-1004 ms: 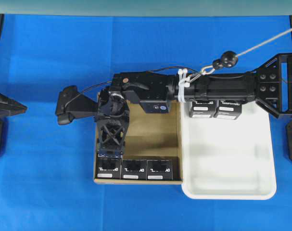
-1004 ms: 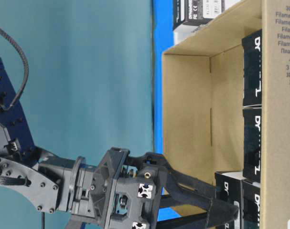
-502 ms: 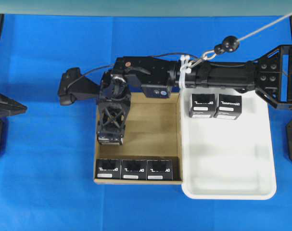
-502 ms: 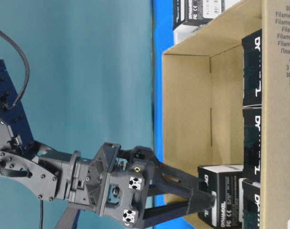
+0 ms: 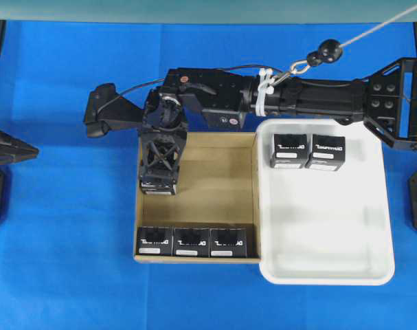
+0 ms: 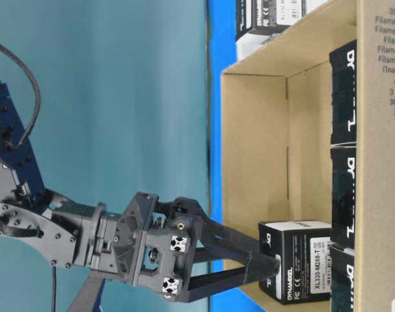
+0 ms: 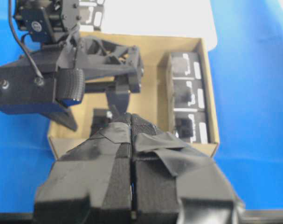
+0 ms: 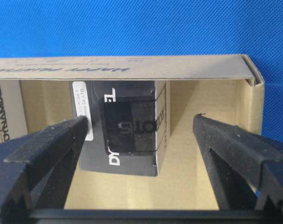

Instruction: Pick the box from inside the cardboard box.

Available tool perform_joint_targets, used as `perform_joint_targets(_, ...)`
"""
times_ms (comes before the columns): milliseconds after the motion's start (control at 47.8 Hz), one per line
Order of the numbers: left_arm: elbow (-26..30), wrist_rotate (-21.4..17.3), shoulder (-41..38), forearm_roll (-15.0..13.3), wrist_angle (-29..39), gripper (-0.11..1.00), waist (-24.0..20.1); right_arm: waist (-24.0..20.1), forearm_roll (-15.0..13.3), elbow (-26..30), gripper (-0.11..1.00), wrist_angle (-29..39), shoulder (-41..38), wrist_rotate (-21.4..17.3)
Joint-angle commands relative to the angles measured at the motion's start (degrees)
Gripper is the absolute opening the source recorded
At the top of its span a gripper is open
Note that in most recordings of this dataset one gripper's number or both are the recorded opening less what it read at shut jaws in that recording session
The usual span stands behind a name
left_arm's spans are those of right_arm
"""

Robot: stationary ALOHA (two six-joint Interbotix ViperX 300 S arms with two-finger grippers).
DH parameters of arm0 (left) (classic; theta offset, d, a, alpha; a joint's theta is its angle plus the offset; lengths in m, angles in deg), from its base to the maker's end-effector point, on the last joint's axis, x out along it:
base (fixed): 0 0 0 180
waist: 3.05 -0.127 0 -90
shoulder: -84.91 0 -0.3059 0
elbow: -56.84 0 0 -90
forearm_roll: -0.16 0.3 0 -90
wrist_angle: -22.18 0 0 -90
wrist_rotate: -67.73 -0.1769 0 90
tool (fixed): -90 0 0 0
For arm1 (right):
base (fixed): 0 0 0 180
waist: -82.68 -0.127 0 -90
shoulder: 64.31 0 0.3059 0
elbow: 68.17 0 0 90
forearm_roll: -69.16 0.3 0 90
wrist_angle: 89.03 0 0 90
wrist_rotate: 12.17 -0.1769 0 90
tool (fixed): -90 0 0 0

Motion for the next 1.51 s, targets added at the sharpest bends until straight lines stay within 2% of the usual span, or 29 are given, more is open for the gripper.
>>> perform_joint_targets(0, 1.2, 0.1, -0.7, 0.1, -0.6, -0.07, -0.2, -0.4, 0.0, 0.5, 0.99, 0.3, 0.0, -0.2)
perform_joint_targets(167, 1.3, 0.1, -0.6, 0.1, -0.6, -0.07, -0.2, -1.2, -0.1, 3.6, 0.99, 2.3, 1.5, -0.4)
perform_joint_targets(356, 1.3, 0.1, -0.6, 0.1, -0.6, -0.07, -0.2, -1.3, -0.6, 9.3, 0.99, 7.9, 2.1, -3.0)
perform_joint_targets(544, 1.4, 0.1, -0.5, 0.1, -0.6, -0.07, -0.2, -1.4, -0.9, 19.3, 0.99, 20.0, 2.6, -5.1)
perform_joint_targets(628, 1.4, 0.1, -0.5, 0.1, -0.5, -0.07, -0.2, -1.4, -2.4, 25.0, 0.99, 24.9, 2.6, -6.2)
perform_joint_targets(774, 1.5, 0.1, -0.4, 0.1, -0.6, -0.07, 0.0, -1.2, -4.7, 33.6, 0.99, 27.6, 3.0, -8.8)
perform_joint_targets(879, 1.6, 0.1, -0.2, 0.2, -0.6, -0.07, 0.3, -1.0, -6.0, 36.5, 0.99, 28.5, 4.1, -10.0)
perform_joint_targets(983, 1.6, 0.1, -0.1, 0.1, -0.5, -0.07, 0.3, -0.5, -7.2, 36.4, 0.99, 29.1, 6.1, -10.5)
perform_joint_targets(1088, 1.7, 0.1, -0.1, 0.1, -0.5, -0.07, 0.2, -0.1, -7.3, 34.1, 0.99, 29.1, 7.6, -10.5)
perform_joint_targets(1486, 1.8, 2.3, -0.1, 0.1, -0.6, -0.07, 0.4, -1.4, -7.6, 20.1, 0.99, 27.9, 12.0, -10.1)
